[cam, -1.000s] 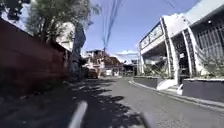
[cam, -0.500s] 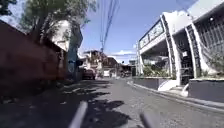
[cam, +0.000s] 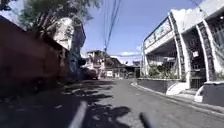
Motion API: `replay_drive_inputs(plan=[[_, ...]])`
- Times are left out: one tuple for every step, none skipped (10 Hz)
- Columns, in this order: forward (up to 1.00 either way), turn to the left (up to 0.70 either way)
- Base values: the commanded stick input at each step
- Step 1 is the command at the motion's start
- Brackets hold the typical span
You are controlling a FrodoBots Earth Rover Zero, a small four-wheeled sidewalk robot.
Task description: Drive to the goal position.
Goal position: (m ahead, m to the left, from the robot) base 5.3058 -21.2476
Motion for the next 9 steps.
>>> replay_drive_inputs(plan=[[1.0,-0.01],[1.0,-0.04],[1.0,-0.34],[1.0,-0.4],[1.0,-0.4],[1.0,-0.4],[1.0,-0.4],[1.0,-0.01],[1.0,0.0]])
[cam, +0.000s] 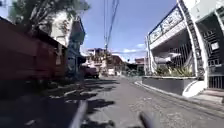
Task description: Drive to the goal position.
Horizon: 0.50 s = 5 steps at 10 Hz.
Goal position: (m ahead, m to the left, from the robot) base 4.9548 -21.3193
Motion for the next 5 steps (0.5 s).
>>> replay_drive_inputs(plan=[[1.0,0.0],[1.0,0.0],[1.0,0.0],[1.0,-0.18],[1.0,-0.33]])
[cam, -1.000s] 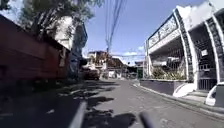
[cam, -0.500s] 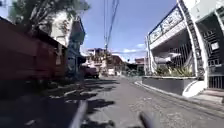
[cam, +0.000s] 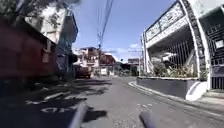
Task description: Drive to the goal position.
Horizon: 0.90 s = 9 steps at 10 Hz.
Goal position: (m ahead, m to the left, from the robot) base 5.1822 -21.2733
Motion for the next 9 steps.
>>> replay_drive_inputs(plan=[[1.0,-0.4],[1.0,-0.33],[1.0,-0.12],[1.0,-0.01],[1.0,0.0],[1.0,0.0],[1.0,0.0],[1.0,0.0],[1.0,0.0]])
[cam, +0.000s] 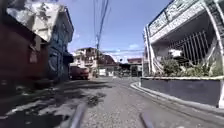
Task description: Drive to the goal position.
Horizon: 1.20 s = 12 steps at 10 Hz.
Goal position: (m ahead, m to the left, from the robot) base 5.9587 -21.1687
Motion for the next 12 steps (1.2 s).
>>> replay_drive_inputs(plan=[[1.0,0.0],[1.0,0.0],[1.0,0.0],[1.0,-0.01],[1.0,-0.27],[1.0,-0.39],[1.0,-0.4],[1.0,-0.4],[1.0,-0.4],[1.0,-0.1],[1.0,-0.03],[1.0,0.0]])
